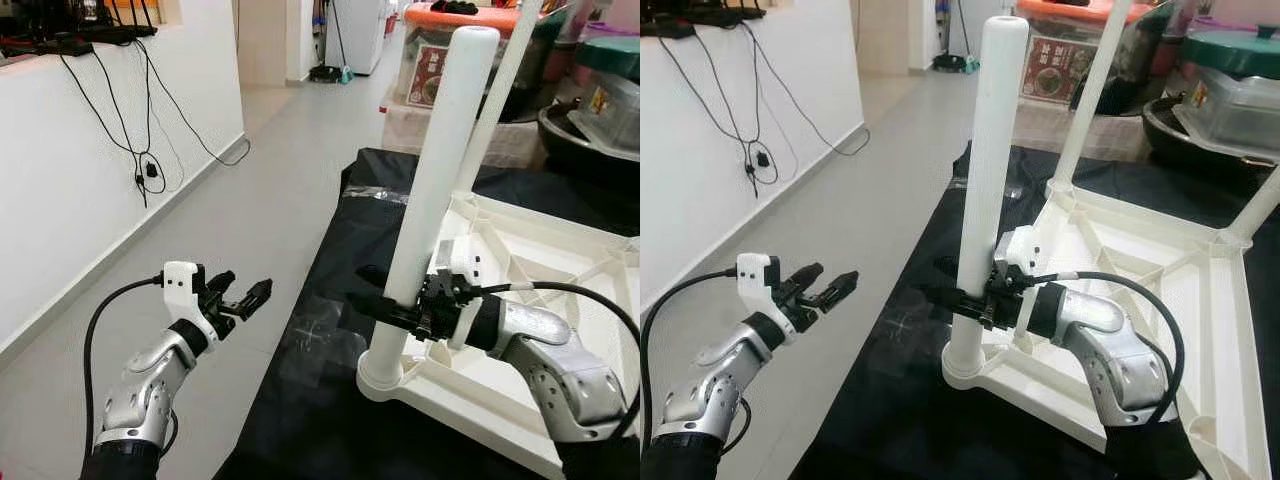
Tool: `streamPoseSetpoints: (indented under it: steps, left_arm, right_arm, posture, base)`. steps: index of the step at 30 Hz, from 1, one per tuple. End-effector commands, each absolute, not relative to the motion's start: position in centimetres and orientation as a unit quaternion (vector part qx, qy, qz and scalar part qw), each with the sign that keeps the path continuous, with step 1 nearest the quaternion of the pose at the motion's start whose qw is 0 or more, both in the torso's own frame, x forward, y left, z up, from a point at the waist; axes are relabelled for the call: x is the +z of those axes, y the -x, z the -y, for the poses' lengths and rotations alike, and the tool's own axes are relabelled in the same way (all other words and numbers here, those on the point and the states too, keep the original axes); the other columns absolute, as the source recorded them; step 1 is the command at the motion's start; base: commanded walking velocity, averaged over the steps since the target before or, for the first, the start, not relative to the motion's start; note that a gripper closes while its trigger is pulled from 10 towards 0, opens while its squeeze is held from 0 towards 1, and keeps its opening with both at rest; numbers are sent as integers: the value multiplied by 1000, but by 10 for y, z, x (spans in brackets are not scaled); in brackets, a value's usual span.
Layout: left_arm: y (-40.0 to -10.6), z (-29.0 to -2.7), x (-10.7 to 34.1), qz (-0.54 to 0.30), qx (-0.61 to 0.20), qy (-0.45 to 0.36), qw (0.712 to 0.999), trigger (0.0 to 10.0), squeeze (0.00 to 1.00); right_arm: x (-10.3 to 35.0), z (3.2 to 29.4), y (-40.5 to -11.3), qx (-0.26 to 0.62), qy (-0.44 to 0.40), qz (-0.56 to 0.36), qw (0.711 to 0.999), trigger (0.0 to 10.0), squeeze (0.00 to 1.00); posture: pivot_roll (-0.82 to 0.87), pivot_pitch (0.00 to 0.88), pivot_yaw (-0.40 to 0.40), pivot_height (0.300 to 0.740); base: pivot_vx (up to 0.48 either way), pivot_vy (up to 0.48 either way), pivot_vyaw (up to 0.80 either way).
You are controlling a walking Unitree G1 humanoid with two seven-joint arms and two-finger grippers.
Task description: Building children table
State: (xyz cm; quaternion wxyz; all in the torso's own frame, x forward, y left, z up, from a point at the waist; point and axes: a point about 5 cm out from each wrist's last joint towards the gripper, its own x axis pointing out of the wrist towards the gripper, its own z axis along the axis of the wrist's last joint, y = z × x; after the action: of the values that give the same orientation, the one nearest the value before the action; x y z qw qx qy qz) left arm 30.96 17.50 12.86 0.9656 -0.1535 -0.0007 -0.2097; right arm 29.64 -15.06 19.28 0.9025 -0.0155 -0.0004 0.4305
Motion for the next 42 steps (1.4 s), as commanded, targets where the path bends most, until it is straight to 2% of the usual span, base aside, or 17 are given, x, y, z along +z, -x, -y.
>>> streamPoseSetpoints:
  steps: [1, 3, 4, 6, 11, 12, 14, 17, 18, 20, 21, 29, 34, 35, 36, 40, 42]
  left_arm:
    - [-308, -173, 126, -5, -215, 156, 964, 10000, 0]
    - [-308, -173, 126, -5, -215, 156, 964, 10000, 0]
    - [-308, -173, 127, -5, -215, 155, 964, 10000, 0]
    - [-307, -174, 127, -5, -215, 154, 964, 10000, 0]
    - [-306, -176, 127, -5, -215, 153, 965, 10000, 0]
    - [-306, -176, 127, -6, -215, 152, 965, 10000, 0]
    - [-306, -176, 127, -6, -215, 152, 965, 10000, 0]
    - [-306, -176, 127, -6, -215, 151, 965, 10000, 0]
    - [-306, -176, 127, -6, -215, 151, 965, 10000, 0]
    - [-307, -176, 127, -7, -215, 151, 965, 10000, 0]
    - [-307, -175, 126, -7, -216, 151, 965, 10000, 0]
    - [-307, -174, 126, -6, -216, 152, 965, 10000, 0]
    - [-308, -173, 126, -7, -218, 154, 964, 10000, 0]
    - [-308, -173, 126, -6, -218, 154, 964, 10000, 0]
    - [-308, -172, 126, -6, -217, 154, 964, 10000, 0]
    - [-308, -173, 125, -6, -214, 153, 965, 10000, 0]
    - [-307, -174, 125, -6, -214, 153, 965, 10000, 0]
  right_arm:
    - [149, 232, -316, 4, 10, -125, 992, 0, 0]
    - [149, 232, -316, 4, 10, -125, 992, 0, 0]
    - [131, 259, -302, -173, -16, -164, 971, 0, 0]
    - [119, 272, -280, -280, -20, -189, 941, 0, 0]
    - [120, 265, -255, -307, 1, -185, 934, 0, 0]
    - [120, 255, -250, -284, 3, -189, 940, 9333, 0]
    - [123, 242, -253, -235, -4, -182, 955, 10000, 0]
    - [133, 231, -260, -176, -11, -148, 973, 10000, 0]
    - [142, 226, -266, -156, -20, -120, 980, 10000, 945]
    - [155, 232, -278, -139, -27, -94, 985, 10000, 1000]
    - [169, 243, -291, -113, -44, -70, 990, 10000, 0]
    - [209, 266, -304, 5, -34, 8, 999, 10000, 0]
    - [206, 228, -284, 272, 40, 10, 962, 10000, 0]
    - [192, 202, -277, 361, 39, -8, 932, 4510, 0]
    - [188, 196, -276, 380, 35, -11, 924, 627, 0]
    - [170, 188, -288, 349, 22, -49, 936, 0, 0]
    - [152, 207, -312, 169, 20, -104, 980, 0, 0]
  posture:
    - [-89, 0, -60, 740]
    - [-89, 0, -60, 740]
    - [-86, 0, -59, 740]
    - [-94, 0, -53, 740]
    - [-105, 0, -46, 740]
    - [-106, 0, -45, 740]
    - [-106, 0, -43, 740]
    - [-106, 0, -42, 740]
    - [-105, 0, -42, 740]
    - [-101, 0, -44, 740]
    - [-98, 0, -48, 740]
    - [-100, 0, -48, 740]
    - [-97, 0, -52, 740]
    - [-84, 0, -62, 740]
    - [-75, 0, -67, 740]
    - [-67, 0, -71, 740]
    - [-74, 0, -64, 740]
  base:
    - [0, 0, 0]
    - [0, 0, 0]
    - [0, 0, 0]
    - [0, 0, 0]
    - [0, 0, 0]
    - [0, 0, 0]
    - [0, 0, 0]
    - [0, 0, 0]
    - [0, 0, 0]
    - [0, 0, 0]
    - [0, 0, 0]
    - [0, 0, 0]
    - [0, 0, 0]
    - [0, 0, 0]
    - [0, 0, 0]
    - [0, 0, 0]
    - [0, 0, 0]
